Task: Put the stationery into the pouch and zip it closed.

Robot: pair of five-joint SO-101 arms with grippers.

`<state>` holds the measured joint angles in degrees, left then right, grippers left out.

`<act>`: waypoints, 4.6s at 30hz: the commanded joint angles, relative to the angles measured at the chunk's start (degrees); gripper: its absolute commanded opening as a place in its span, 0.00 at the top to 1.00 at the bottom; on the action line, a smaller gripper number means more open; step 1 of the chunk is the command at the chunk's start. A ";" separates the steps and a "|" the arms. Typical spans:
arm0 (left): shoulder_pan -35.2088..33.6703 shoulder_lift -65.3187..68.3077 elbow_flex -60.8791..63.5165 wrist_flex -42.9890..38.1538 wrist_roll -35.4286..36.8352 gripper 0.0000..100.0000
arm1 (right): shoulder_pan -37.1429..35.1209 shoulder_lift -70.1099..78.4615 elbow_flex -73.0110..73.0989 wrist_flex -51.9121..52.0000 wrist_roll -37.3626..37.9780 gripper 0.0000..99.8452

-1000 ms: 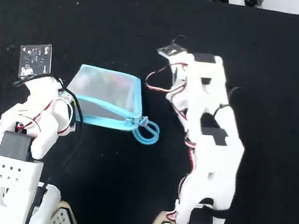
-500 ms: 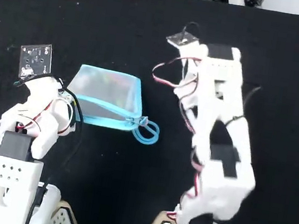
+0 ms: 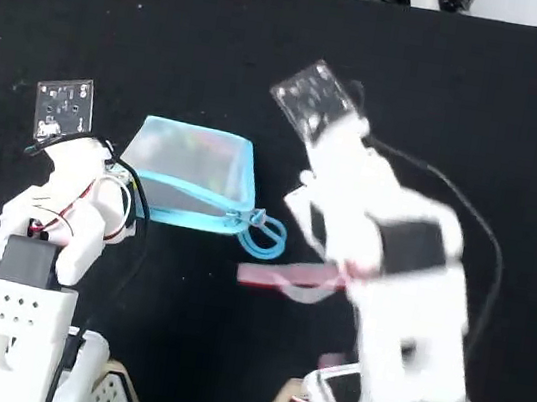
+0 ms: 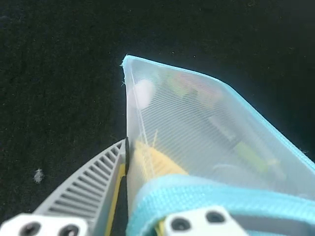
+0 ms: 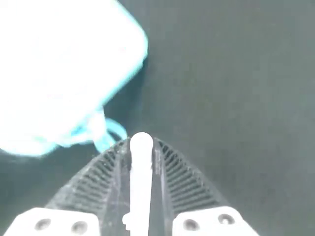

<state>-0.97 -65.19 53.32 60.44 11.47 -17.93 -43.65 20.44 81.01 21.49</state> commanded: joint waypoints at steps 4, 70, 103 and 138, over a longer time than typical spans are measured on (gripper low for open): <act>-0.48 -0.97 -1.01 -1.23 0.70 0.97 | -6.15 -22.20 10.33 -12.22 -10.55 0.99; -0.31 -0.97 -1.01 -1.23 0.70 0.97 | -28.75 -54.29 68.18 -62.24 5.19 0.99; -5.41 -0.97 -1.54 -1.49 4.48 0.97 | -13.01 -54.90 53.41 -29.89 -3.08 0.81; -9.01 -0.97 -1.01 -4.13 5.89 0.97 | -18.20 -54.46 76.09 -57.05 1.85 0.81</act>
<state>-9.67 -65.19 53.41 57.89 16.66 -37.27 -98.07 97.01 22.29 21.49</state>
